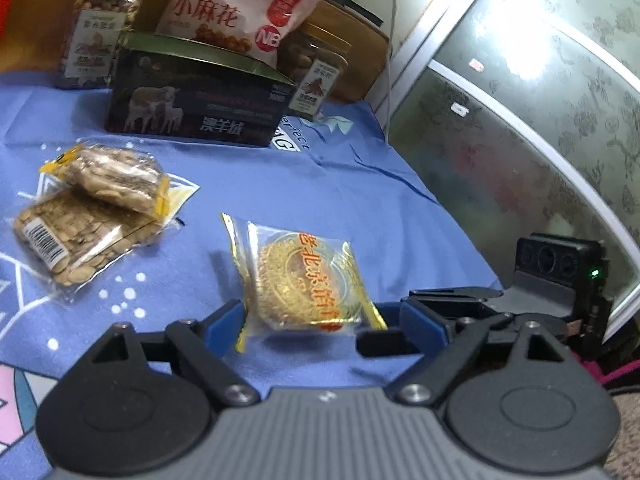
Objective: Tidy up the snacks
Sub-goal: 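Close the left gripper on the cake packet and lift it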
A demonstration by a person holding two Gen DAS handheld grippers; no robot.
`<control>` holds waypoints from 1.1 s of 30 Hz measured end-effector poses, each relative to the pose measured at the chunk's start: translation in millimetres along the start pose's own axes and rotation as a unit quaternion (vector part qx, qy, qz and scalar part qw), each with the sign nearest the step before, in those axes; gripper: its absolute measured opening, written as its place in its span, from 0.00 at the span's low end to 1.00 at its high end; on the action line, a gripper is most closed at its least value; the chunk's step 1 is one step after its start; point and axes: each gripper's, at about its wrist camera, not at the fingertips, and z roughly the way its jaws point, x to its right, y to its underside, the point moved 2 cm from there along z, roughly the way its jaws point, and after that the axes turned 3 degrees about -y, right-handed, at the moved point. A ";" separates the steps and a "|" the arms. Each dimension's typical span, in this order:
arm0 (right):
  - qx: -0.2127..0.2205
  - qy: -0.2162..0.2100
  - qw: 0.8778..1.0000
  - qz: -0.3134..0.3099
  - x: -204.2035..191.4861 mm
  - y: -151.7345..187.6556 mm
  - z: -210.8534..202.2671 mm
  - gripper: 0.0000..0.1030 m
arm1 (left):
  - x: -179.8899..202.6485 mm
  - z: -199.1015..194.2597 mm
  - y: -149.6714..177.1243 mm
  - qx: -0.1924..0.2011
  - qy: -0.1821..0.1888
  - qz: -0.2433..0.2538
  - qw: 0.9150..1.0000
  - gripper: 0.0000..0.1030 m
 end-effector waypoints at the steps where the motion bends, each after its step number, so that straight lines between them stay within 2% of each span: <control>1: -0.002 -0.001 1.000 -0.010 -3.5 0.3 0.4 0.43 | 1.3 0.0 0.1 0.001 -0.005 0.006 1.000 0.86; 5: -0.003 0.003 1.000 -0.014 -1.8 0.0 -0.2 0.44 | -4.2 -2.1 -0.4 0.002 0.003 -0.008 1.000 0.85; 9: 0.006 0.020 1.000 -0.008 3.2 -1.1 -6.0 0.44 | -7.2 -5.2 -0.4 0.006 -0.005 -0.010 1.000 0.86; 12: 0.000 0.030 0.999 -0.030 -0.6 0.1 -8.2 0.46 | -9.9 -9.1 -0.8 0.010 -0.005 -0.015 1.000 0.86; 15: -0.007 0.038 0.998 -0.054 -4.5 3.0 -7.2 0.49 | -10.8 -10.6 -0.8 0.011 0.000 -0.018 1.000 0.86; 17: -0.006 0.037 0.997 -0.061 -6.1 3.5 -5.3 0.54 | -9.0 -8.5 0.3 0.007 0.004 -0.017 1.000 0.86; 25: -0.010 0.037 0.995 -0.095 -18.3 4.7 6.7 0.61 | -9.0 -1.5 2.6 -0.004 0.007 -0.017 1.000 0.86; 33: -0.016 0.055 0.993 -0.105 -17.6 2.9 1.6 0.60 | -14.6 -10.9 0.8 0.008 0.007 -0.020 1.000 0.86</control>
